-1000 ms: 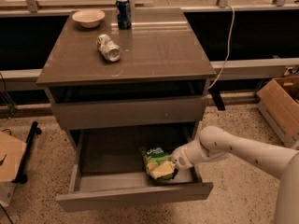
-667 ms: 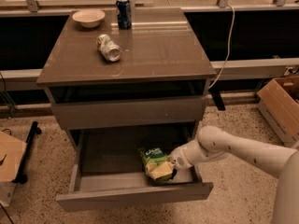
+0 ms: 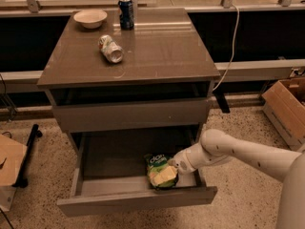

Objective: Place green rice chip bag into middle drawer

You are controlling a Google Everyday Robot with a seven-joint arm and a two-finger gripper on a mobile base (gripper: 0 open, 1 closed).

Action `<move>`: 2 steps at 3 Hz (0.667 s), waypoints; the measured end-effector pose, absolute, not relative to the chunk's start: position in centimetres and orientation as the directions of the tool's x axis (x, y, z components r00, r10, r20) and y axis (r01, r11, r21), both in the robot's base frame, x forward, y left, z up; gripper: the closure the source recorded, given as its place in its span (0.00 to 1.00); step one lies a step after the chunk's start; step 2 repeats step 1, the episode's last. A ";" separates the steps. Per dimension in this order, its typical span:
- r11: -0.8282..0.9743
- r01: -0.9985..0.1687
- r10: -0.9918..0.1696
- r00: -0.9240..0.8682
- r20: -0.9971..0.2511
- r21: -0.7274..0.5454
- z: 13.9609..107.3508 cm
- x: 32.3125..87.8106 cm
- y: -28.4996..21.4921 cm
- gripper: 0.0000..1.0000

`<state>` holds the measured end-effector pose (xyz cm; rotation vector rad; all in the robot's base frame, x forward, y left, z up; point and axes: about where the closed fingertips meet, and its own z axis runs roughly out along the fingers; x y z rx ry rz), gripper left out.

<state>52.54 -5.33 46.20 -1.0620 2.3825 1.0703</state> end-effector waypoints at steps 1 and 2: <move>0.443 -0.740 -0.500 -0.672 -0.546 0.506 46.2 52.5 -5.3 0.00; 0.443 -0.740 -0.500 -0.672 -0.546 0.506 46.2 52.5 -5.3 0.00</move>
Offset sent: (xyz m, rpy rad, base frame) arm 0.0000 0.0000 0.0000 0.0000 0.0000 0.0000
